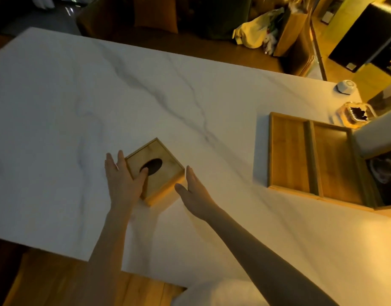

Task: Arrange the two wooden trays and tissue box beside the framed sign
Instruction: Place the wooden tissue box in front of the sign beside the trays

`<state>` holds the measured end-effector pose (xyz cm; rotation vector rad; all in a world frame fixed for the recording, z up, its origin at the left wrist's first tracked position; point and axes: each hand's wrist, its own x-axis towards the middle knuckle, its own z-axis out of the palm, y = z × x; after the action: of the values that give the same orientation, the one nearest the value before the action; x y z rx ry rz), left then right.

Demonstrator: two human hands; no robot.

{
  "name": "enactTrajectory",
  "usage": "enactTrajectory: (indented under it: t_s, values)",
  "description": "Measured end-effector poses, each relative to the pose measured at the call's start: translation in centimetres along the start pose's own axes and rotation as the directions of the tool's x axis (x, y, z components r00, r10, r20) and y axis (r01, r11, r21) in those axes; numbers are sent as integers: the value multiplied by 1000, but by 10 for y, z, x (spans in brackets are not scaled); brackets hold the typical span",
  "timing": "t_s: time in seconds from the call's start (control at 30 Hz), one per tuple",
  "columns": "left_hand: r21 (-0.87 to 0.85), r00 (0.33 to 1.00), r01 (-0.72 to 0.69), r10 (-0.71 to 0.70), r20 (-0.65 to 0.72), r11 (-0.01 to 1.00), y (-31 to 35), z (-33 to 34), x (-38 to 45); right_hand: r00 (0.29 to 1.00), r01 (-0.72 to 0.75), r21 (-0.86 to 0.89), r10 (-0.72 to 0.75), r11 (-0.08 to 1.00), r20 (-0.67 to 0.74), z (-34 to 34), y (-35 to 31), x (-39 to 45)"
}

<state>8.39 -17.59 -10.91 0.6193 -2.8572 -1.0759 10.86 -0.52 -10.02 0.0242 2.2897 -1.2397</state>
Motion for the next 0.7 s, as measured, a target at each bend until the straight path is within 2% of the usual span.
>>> enactTrajectory:
  t_s: [0.1, 0.23, 0.4, 0.57, 0.7]
  values:
    - [-304, 984, 176, -160, 77, 936, 0, -2, 0, 996, -85, 138, 81, 987, 30, 10, -6, 6]
    - [-478, 989, 144, -147, 32, 867, -2, -1, -8, 995, -90, 176, 94, 980, -14, 12, -11, 5]
    - [-458, 995, 101, -101, 25, 883, 0, -5, -4, 988, -12, 208, 44, 978, -151, 1, -19, -2]
    - [-472, 998, 56, -38, 47, 880, 14, -3, -9, 947, 78, 88, -46, 993, -318, -24, -12, -10]
    - [-451, 997, -51, 73, 31, 891, 43, 2, -20, 908, 101, 32, -79, 994, -412, -50, 0, -24]
